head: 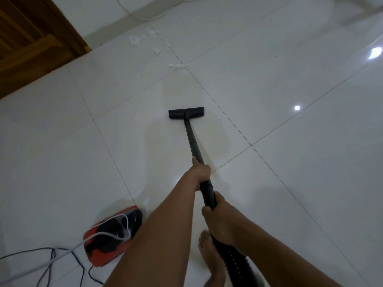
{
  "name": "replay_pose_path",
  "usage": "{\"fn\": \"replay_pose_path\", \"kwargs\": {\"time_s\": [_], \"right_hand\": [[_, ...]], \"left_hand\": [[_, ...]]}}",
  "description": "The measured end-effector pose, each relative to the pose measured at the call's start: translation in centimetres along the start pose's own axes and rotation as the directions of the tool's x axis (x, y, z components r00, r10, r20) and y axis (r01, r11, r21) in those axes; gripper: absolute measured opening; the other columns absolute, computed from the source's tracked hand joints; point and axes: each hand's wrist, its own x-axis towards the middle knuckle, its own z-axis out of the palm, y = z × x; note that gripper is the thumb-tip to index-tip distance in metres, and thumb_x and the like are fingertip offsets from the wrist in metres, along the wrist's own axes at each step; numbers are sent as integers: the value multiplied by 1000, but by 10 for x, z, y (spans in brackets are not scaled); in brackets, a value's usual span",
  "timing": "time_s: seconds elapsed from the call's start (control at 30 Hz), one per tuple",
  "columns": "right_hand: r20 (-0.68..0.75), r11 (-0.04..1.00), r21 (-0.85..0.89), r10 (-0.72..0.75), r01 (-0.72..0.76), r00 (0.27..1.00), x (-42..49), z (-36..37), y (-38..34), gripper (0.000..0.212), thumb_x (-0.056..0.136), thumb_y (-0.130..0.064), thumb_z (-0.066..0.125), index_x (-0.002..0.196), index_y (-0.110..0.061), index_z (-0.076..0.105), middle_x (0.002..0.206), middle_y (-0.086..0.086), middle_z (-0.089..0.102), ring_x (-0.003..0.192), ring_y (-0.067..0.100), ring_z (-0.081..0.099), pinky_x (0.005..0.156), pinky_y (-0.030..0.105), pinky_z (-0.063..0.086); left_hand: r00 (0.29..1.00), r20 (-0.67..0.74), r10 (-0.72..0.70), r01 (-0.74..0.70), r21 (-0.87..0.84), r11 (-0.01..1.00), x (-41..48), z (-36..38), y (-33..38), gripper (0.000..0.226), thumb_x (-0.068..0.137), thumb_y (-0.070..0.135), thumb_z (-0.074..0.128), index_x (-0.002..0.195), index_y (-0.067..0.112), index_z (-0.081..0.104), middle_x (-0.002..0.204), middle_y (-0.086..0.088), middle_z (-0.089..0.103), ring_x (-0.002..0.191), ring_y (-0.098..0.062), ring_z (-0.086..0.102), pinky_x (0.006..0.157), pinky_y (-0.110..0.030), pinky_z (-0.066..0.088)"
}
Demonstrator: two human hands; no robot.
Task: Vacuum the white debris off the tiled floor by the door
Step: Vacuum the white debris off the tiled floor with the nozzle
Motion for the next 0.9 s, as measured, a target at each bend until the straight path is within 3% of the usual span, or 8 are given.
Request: {"fn": "replay_pose_path", "kwargs": {"time_s": [0.27, 0.43, 0.5, 0.57, 0.6, 0.7, 0.9], "right_hand": [[-13, 1000, 13, -26, 26, 1000, 36, -39, -39, 53, 108, -29, 40, 157, -24, 19, 92, 7, 62, 52, 7, 55, 36, 11, 39], [8, 996, 92, 19, -19, 1000, 67, -67, -55, 53, 106, -34, 41, 154, -34, 18, 84, 11, 63, 48, 15, 60, 50, 26, 53], [-15, 997, 47, 54, -54, 998, 78, -77, -63, 55, 102, -44, 37, 152, -45, 12, 83, 9, 69, 55, 19, 69, 70, 35, 61], [-46, 998, -41, 42, -44, 998, 91, -88, -72, 58, 95, -52, 34, 148, -51, 11, 87, 11, 74, 72, 27, 77, 94, 45, 57], [-57, 998, -48, 34, -36, 998, 97, -94, -76, 56, 95, -51, 35, 147, -50, 12, 91, 12, 75, 77, 29, 77, 90, 45, 58], [-52, 1000, 8, 18, -18, 998, 112, -119, -90, 51, 105, -40, 38, 150, -43, 14, 87, 10, 71, 51, 15, 69, 51, 26, 55], [-40, 999, -32, -33, 32, 999, 136, -155, -119, 57, 108, -36, 36, 158, -37, 7, 90, 3, 64, 53, 9, 62, 39, 15, 44]], "left_hand": [[1000, 16, 16, -16, 17, 1000, 33, -16, 60, 77, 103, 16, 33, 157, 38, -18, 144, -16, 48, 119, -34, 57, 92, -43, 56], [999, -2, 36, -36, -12, 999, 60, -19, 98, 77, 103, 17, 33, 157, 38, -17, 141, -13, 50, 111, -29, 59, 91, -42, 55], [999, -8, 44, -44, -23, 999, 70, -20, 113, 77, 103, 17, 33, 157, 38, -17, 138, -12, 51, 101, -25, 58, 83, -39, 54], [999, -9, 50, -50, -34, 998, 80, -21, 130, 76, 104, 18, 33, 158, 37, -17, 139, -11, 50, 99, -24, 57, 81, -37, 52], [999, -13, 53, -54, -39, 998, 86, -21, 138, 76, 104, 19, 34, 158, 37, -17, 141, -11, 49, 102, -25, 57, 82, -37, 52], [998, -36, 56, -58, -45, 997, 101, -25, 164, 75, 105, 20, 34, 158, 36, -17, 142, -12, 49, 113, -29, 58, 91, -40, 52], [997, -50, 59, -62, -49, 997, 128, -32, 207, 75, 105, 24, 34, 158, 38, -16, 139, -11, 52, 116, -31, 60, 100, -46, 52]]}}
